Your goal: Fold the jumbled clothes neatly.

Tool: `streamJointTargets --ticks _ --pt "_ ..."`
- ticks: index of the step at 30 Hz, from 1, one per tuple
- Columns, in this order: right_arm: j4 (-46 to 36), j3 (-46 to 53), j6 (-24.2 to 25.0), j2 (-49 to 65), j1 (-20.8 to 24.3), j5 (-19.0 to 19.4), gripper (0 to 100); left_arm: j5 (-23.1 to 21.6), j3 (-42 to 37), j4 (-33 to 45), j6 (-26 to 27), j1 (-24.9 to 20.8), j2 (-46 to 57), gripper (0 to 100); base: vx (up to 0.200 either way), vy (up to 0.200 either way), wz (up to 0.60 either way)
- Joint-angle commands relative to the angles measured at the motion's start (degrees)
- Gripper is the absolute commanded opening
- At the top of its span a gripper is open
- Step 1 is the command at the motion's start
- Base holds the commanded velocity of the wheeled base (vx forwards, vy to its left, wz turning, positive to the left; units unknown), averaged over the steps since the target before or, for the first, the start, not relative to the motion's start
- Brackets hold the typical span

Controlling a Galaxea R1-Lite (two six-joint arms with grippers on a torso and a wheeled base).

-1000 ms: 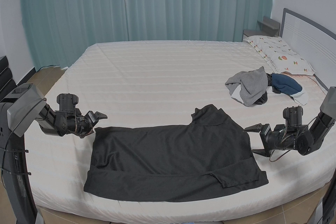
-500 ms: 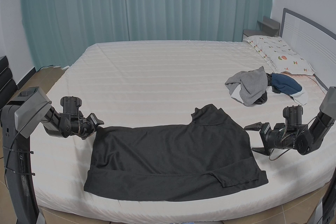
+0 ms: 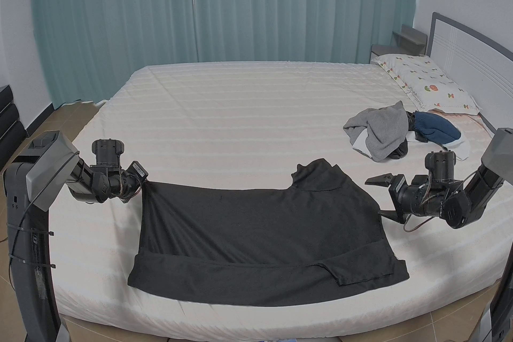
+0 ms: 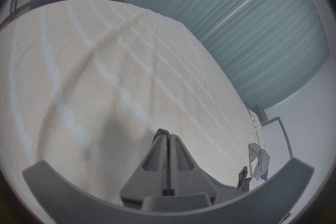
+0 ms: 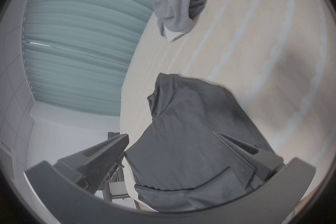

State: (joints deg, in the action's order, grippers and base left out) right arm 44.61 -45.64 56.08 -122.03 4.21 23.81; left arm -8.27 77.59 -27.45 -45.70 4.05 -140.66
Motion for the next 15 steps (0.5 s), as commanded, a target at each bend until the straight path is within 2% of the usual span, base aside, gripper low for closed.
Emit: streamJointTargets --ticks 1,6,11,15 --pt "-4.88 -8.50 -1.76 -2.16 1.16 -0.52 100 -0.08 0.45 -0.94 -0.26 0.08 -0.76 0 0.000 0.000 0.00" --pt "-9.10 -16.32 -6.51 -6.82 1.24 -3.86 100 -0.52 -0.25 -1.55 -0.18 0.17 -0.94 0 0.000 0.000 0.00" --pt "-12.53 -24.67 -16.44 -13.68 1.51 -7.72 100 -0.61 -0.43 -1.29 -0.18 0.08 -0.94 0 0.000 0.000 0.00" --pt "-14.20 -31.44 -21.27 -18.86 1.86 -9.04 100 -1.31 -0.95 -1.11 -0.18 0.08 -0.94 0 0.000 0.000 0.00"
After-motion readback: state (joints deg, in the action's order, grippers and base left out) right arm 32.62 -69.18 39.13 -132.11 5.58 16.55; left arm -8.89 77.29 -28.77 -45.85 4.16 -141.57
